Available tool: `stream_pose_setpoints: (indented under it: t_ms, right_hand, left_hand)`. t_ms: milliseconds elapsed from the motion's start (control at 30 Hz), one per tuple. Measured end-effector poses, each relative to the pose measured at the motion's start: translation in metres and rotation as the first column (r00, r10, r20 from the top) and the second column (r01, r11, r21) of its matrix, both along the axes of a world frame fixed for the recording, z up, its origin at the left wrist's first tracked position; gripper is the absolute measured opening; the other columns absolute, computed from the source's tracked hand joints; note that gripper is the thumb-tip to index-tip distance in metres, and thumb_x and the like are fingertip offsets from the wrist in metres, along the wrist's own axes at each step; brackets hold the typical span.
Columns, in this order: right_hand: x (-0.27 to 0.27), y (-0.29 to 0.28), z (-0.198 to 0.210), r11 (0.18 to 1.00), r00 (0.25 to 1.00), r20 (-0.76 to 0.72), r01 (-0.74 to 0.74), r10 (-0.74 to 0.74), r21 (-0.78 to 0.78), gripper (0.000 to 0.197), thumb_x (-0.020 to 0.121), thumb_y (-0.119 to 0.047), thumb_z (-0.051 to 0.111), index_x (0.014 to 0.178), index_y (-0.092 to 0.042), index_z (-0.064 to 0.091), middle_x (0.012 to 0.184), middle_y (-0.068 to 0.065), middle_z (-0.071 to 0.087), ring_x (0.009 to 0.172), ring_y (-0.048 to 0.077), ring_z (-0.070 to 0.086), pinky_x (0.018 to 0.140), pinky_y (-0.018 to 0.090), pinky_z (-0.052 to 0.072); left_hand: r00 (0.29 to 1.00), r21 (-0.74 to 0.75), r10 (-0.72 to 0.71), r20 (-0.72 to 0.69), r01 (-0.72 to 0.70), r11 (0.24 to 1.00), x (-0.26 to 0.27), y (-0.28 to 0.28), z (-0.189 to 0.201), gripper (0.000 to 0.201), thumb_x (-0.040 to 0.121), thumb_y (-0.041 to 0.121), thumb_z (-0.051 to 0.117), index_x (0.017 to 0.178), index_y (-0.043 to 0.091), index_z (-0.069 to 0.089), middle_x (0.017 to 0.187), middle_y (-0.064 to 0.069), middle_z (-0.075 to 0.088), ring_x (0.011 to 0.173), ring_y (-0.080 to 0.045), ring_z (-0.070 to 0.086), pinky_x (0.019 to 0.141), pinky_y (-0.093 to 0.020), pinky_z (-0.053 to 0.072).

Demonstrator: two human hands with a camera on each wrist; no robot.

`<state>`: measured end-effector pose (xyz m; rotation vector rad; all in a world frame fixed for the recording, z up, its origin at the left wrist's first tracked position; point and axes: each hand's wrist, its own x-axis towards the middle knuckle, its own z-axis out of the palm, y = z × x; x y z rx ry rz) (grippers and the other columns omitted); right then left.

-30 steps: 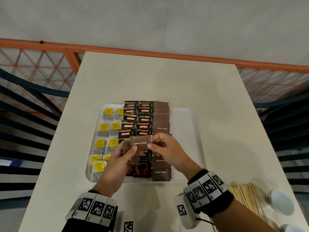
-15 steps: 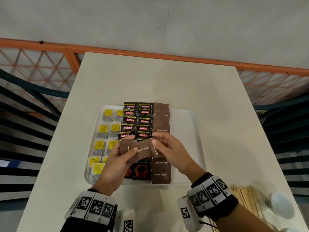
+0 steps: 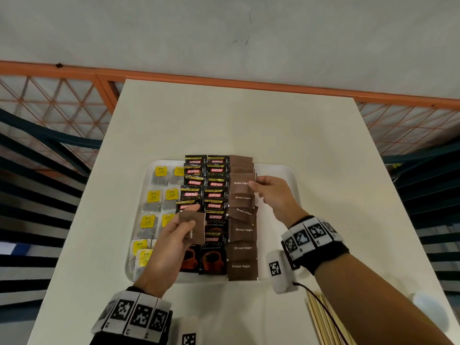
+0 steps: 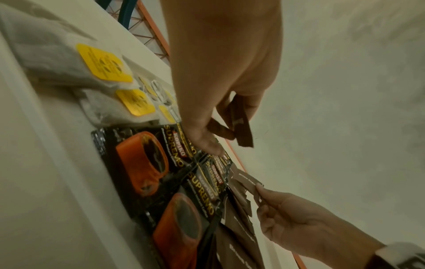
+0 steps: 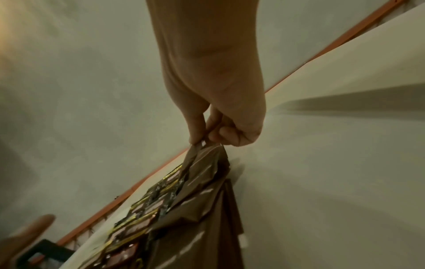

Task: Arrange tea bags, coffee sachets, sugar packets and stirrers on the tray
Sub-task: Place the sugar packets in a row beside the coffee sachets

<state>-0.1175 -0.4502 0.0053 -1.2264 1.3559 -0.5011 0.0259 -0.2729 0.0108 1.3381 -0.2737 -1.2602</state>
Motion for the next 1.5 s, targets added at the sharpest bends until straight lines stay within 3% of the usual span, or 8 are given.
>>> stream_pose_setpoints:
  t_ms: [167, 433, 600, 733, 867, 1100, 1267, 1500]
  right_hand:
    - [0.004, -0.014, -0.017, 0.997, 0.989, -0.148, -0.001, -0.01, -0.077, 0.005, 0.08, -0.012, 0.07, 0.08, -0.013, 0.065, 0.082, 0.0, 0.064, 0.085, 0.017, 0.058, 0.08, 0.028, 0.047]
    - [0.005, -0.001, -0.012, 0.944, 0.952, -0.303, -0.068, -0.036, -0.324, 0.029, 0.083, -0.025, 0.067, 0.108, -0.014, 0.055, 0.088, 0.0, 0.053, 0.079, 0.012, 0.05, 0.072, 0.021, 0.037]
    - [0.012, 0.034, 0.02, 0.879, 0.91, -0.228, -0.401, 0.348, -0.259, 0.024, 0.093, -0.036, 0.049, 0.101, -0.017, 0.061, 0.089, -0.005, 0.061, 0.078, 0.004, 0.054, 0.07, 0.014, 0.04]
    - [0.015, 0.054, 0.023, 0.832, 0.846, -0.066, -0.532, 0.529, -0.156, 0.021, 0.088, -0.03, 0.059, 0.102, -0.016, 0.064, 0.083, -0.014, 0.062, 0.072, -0.007, 0.056, 0.064, 0.007, 0.041]
    - [0.018, 0.055, 0.019, 0.882, 0.888, 0.019, -0.455, 0.46, -0.124, 0.015, 0.086, -0.014, 0.063, 0.099, -0.007, 0.064, 0.075, -0.011, 0.06, 0.058, -0.01, 0.054, 0.06, 0.008, 0.04]
    - [0.015, 0.023, 0.014, 0.973, 0.972, 0.072, -0.22, 0.224, -0.066, 0.006, 0.087, -0.011, 0.061, 0.089, -0.017, 0.061, 0.083, 0.0, 0.067, 0.072, 0.009, 0.061, 0.068, 0.019, 0.049]
    - [0.012, -0.023, -0.002, 0.99, 0.997, -0.059, 0.048, -0.057, -0.134, 0.013, 0.083, -0.014, 0.066, 0.095, -0.013, 0.06, 0.092, 0.002, 0.063, 0.075, 0.01, 0.054, 0.069, 0.02, 0.042]
    - [0.022, -0.037, -0.017, 0.979, 0.967, -0.247, 0.018, -0.069, -0.202, 0.023, 0.081, -0.017, 0.068, 0.101, -0.008, 0.06, 0.088, 0.0, 0.058, 0.072, 0.01, 0.053, 0.061, 0.015, 0.043]
  left_hand:
    - [0.987, 0.049, -0.033, 0.158, 0.026, 0.998, -0.001, -0.003, -0.001, 0.025, 0.091, 0.002, 0.05, 0.103, 0.018, 0.065, 0.097, -0.005, 0.07, 0.093, -0.02, 0.063, 0.086, -0.035, 0.049]
    - [0.99, 0.026, 0.13, 0.062, -0.132, 0.991, -0.001, -0.015, -0.004, 0.017, 0.088, 0.002, 0.056, 0.104, 0.007, 0.058, 0.097, -0.009, 0.065, 0.091, -0.019, 0.063, 0.079, -0.027, 0.052]
    - [0.97, 0.036, 0.241, 0.021, -0.242, 0.97, 0.0, -0.019, -0.004, 0.005, 0.087, 0.01, 0.06, 0.083, 0.014, 0.059, 0.081, -0.002, 0.064, 0.072, -0.01, 0.055, 0.068, -0.019, 0.046]
    - [0.958, 0.027, 0.284, -0.032, -0.283, 0.959, -0.002, -0.019, -0.006, 0.012, 0.087, 0.01, 0.059, 0.076, 0.016, 0.056, 0.073, 0.001, 0.067, 0.063, -0.006, 0.058, 0.057, -0.013, 0.05]
    - [0.972, 0.008, 0.235, -0.027, -0.234, 0.972, -0.003, -0.016, -0.006, 0.003, 0.088, 0.007, 0.058, 0.087, 0.01, 0.06, 0.086, -0.007, 0.063, 0.072, -0.01, 0.06, 0.06, -0.012, 0.052]
    - [0.979, 0.047, 0.161, 0.125, -0.168, 0.985, 0.004, -0.005, -0.005, 0.016, 0.091, 0.014, 0.053, 0.1, 0.012, 0.067, 0.087, -0.002, 0.066, 0.078, -0.009, 0.06, 0.074, -0.021, 0.048]
    - [0.941, 0.079, 0.122, 0.316, -0.154, 0.985, 0.022, 0.022, -0.003, 0.025, 0.096, 0.02, 0.044, 0.092, 0.016, 0.068, 0.088, -0.003, 0.067, 0.075, -0.012, 0.059, 0.071, -0.023, 0.048]
    - [0.888, 0.126, 0.101, 0.448, -0.174, 0.977, 0.046, 0.074, -0.01, 0.029, 0.098, 0.019, 0.04, 0.088, 0.017, 0.068, 0.078, -0.002, 0.071, 0.069, -0.007, 0.063, 0.069, -0.02, 0.049]
